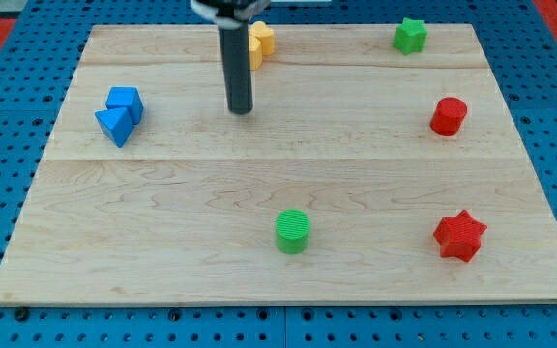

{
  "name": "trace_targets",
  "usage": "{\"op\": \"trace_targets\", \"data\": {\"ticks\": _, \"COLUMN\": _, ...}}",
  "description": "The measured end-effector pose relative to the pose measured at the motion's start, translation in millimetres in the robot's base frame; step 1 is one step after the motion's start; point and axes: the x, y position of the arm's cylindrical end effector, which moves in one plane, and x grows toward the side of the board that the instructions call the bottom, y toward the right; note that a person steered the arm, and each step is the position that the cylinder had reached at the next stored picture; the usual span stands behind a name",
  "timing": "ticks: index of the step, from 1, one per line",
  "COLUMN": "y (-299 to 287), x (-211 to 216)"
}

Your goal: Push the green circle diagonally left below the green star

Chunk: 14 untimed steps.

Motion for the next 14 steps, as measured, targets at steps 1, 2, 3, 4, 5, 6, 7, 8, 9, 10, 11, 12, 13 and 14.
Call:
{"op": "trace_targets", "data": {"ticks": 1, "y": -14, "x": 69}}
{"op": "trace_targets", "data": {"ticks": 2, "y": -23, "x": 118}}
{"op": "trace_targets", "data": {"ticks": 3, "y": -24, "x": 135}}
{"op": "trace_targets", "data": {"ticks": 4, "y": -14, "x": 153}}
{"op": "trace_targets", "data": {"ticks": 5, "y": -1, "x": 163}}
{"op": "trace_targets", "data": {"ticks": 6, "y": 4, "x": 170}}
{"op": "trace_targets", "data": {"ticks": 7, "y": 28, "x": 180}}
{"op": "trace_targets", "data": {"ticks": 8, "y": 43, "x": 180}}
{"op": "trace_targets", "data": {"ticks": 9, "y": 59, "x": 180}}
{"op": "trace_targets", "data": {"ticks": 10, "y": 59, "x": 180}}
{"op": "trace_targets", "data": {"ticks": 11, "y": 64, "x": 180}}
{"op": "trace_targets", "data": {"ticks": 12, "y": 85, "x": 168}}
{"op": "trace_targets", "data": {"ticks": 13, "y": 96, "x": 149}}
{"op": "trace_targets", "data": {"ticks": 14, "y": 104, "x": 133}}
